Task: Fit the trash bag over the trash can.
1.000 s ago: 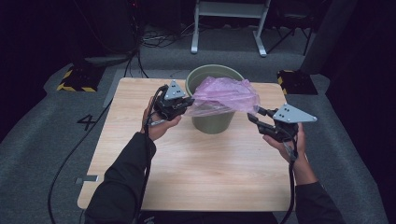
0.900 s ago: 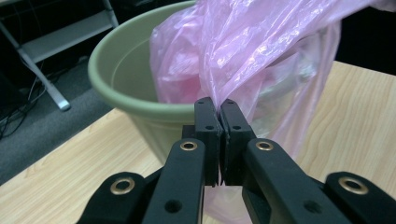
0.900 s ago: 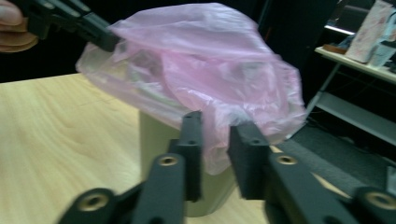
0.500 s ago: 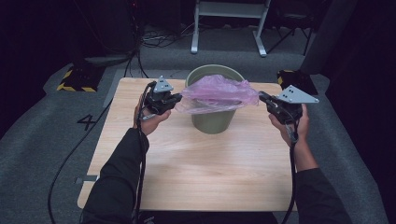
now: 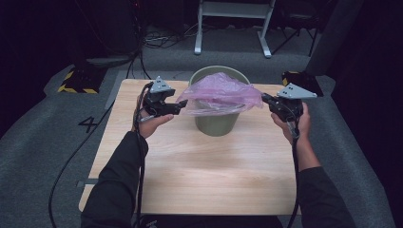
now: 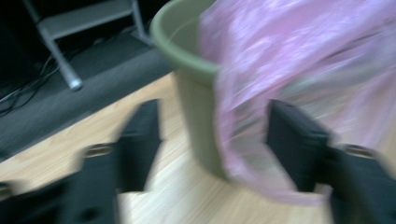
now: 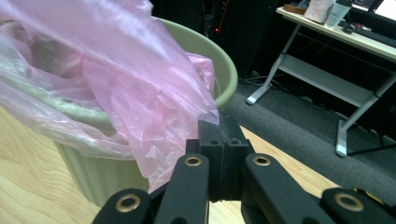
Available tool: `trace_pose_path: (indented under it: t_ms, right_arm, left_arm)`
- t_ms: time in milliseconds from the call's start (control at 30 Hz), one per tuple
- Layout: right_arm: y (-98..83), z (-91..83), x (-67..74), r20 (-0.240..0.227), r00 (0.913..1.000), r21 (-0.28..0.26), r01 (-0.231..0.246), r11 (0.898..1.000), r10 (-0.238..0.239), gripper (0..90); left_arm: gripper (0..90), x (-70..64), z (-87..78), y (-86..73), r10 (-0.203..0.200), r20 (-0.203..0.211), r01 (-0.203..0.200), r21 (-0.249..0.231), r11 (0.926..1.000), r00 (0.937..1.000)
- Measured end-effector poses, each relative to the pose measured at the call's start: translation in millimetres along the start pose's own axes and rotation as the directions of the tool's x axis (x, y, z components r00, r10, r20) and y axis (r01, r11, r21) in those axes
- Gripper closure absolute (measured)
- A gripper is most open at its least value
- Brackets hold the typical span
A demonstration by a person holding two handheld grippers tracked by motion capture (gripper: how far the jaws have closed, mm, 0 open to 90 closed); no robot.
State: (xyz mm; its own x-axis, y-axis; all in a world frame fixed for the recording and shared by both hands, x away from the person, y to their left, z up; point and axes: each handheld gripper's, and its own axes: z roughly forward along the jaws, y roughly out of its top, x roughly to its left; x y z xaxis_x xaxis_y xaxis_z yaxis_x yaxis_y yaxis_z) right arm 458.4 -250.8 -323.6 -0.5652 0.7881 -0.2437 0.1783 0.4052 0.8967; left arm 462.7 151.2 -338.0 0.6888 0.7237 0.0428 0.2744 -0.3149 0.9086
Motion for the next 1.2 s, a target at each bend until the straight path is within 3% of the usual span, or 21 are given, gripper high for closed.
trace_pose_path:
  t_ms: [133,300,367,433,533,600,667,767,833,900,1033,1100,1200]
  right_arm:
    - [6.0,-0.5,3.6,0.001,0.9999,-0.016,0.01,1.0,-0.01,89.1]
    - [10.0,2.0,7.4,-0.001,0.9999,-0.013,0.01,1.0,-0.01,87.2]
    - [10.6,3.2,8.4,0.006,0.9999,-0.009,0.008,1.0,-0.008,79.5]
    - [10.8,3.4,9.3,-0.003,1.0,-0.011,0.001,1.0,-0.001,78.7]
    - [10.8,2.4,11.2,-0.004,1.0,-0.008,0.007,1.0,-0.007,76.1]
    - [10.5,1.6,11.7,-0.005,1.0,-0.006,0.007,1.0,-0.007,69.5]
    - [10.4,1.2,10.8,-0.007,0.9999,-0.007,-0.012,1.0,0.012,58.1]
    - [10.0,-1.7,9.7,-0.017,0.9987,-0.022,-0.049,0.999,0.049,42.1]
    - [9.9,-6.7,9.7,-0.025,0.997,-0.055,-0.074,0.996,0.073,35.4]
    - [9.7,-13.1,10.7,-0.063,0.9947,-0.087,-0.086,0.992,0.081,30.6]
    - [8.2,-25.1,13.8,-0.1,0.9919,-0.121,-0.09,0.989,0.078,26.1]
    - [5.3,-30.3,14.3,-0.145,0.9859,-0.131,-0.102,0.986,0.082,26.1]
    - [-2.1,-34.6,14.1,-0.183,0.9799,-0.124,-0.103,0.987,0.079,26.4]
  left_arm:
    - [20.1,-24.8,-12.6,7.6,0.082,0.03,-0.08,-0.062,0.9948,0.9962]
    - [19.7,-55.7,-20.9,15.1,0.169,0.067,-0.161,-0.111,0.9807,0.9833]
    - [20.1,-66.6,-21.9,15.1,0.2,0.081,-0.189,-0.13,0.9734,0.9764]
    - [20.6,-74.9,-21.0,14.5,0.209,0.113,-0.193,-0.136,0.9717,0.9714]
    - [20.7,-85.8,-15.4,11.8,0.258,0.138,-0.245,-0.105,0.9639,0.9564]
    - [20.7,-90.1,-10.2,10.1,0.267,0.157,-0.255,-0.089,0.9628,0.9508]
    - [23.5,-91.1,-4.8,9.7,0.272,0.135,-0.265,-0.067,0.9619,0.9528]
    - [37.8,-88.3,1.4,8.3,0.271,0.13,-0.268,-0.045,0.9624,0.9537]
    - [44.9,-86.9,5.2,6.0,0.275,0.143,-0.275,-0.022,0.9612,0.9508]
    - [50.0,-85.1,8.4,3.6,0.278,0.129,-0.28,0.0,0.96,0.952]
    - [61.2,-80.0,11.9,-0.8,0.279,0.108,-0.282,0.018,0.9593,0.9544]
    - [63.3,-77.3,13.7,-3.3,0.264,0.099,-0.267,0.019,0.9635,0.9595]
    - [69.0,-71.9,16.4,-7.0,0.259,0.1,-0.263,0.025,0.9645,0.9607]
